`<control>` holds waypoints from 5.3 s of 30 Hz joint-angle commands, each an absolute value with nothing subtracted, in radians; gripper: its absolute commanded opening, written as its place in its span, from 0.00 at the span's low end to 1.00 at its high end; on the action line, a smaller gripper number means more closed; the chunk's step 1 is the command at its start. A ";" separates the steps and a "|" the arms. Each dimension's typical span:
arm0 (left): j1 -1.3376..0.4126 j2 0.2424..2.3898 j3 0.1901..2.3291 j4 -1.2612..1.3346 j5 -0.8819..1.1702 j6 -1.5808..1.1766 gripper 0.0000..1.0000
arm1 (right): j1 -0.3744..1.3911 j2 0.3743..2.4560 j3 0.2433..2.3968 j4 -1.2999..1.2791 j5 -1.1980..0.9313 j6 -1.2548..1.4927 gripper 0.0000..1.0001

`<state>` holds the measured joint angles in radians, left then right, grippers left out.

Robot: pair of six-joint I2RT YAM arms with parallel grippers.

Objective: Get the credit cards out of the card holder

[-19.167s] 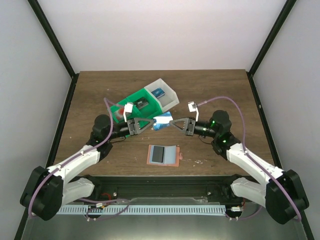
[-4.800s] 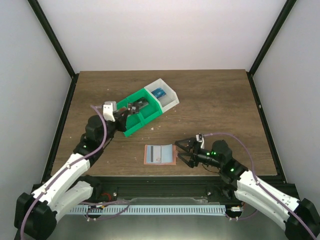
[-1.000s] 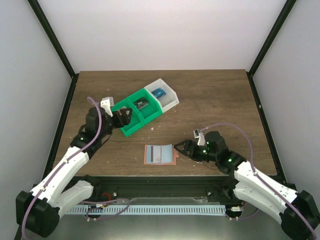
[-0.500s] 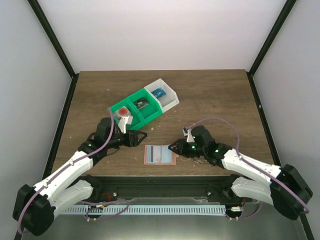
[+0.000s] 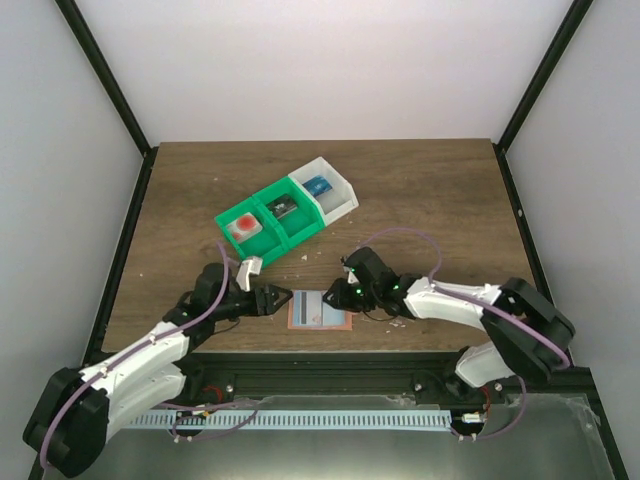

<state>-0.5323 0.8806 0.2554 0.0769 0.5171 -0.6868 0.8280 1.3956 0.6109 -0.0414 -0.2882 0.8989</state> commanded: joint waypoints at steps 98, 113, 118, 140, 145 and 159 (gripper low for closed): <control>-0.701 1.467 0.244 0.857 0.668 -1.009 0.67 | 0.877 1.463 0.517 0.159 -0.203 0.884 0.11; -0.800 1.511 0.326 0.830 0.616 -0.994 0.67 | 0.877 1.106 0.404 0.034 0.002 0.912 0.18; -0.798 1.484 0.316 0.761 0.571 -0.960 0.68 | 0.877 1.097 0.405 0.040 -0.015 0.907 0.18; -0.744 1.550 0.259 0.790 0.548 -0.944 0.63 | 0.877 1.329 0.460 0.085 -0.095 0.876 0.17; -0.745 1.567 0.258 0.800 0.551 -0.945 0.60 | 0.877 1.350 0.446 0.088 -0.096 0.880 0.17; -0.756 1.646 0.256 0.883 0.569 -0.985 0.52 | 0.878 1.390 0.400 0.109 -0.120 0.910 0.15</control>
<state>-0.7506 1.6104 0.2634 0.8375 0.5606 -0.9737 0.8677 1.3697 0.4210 0.1219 -0.1158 0.8997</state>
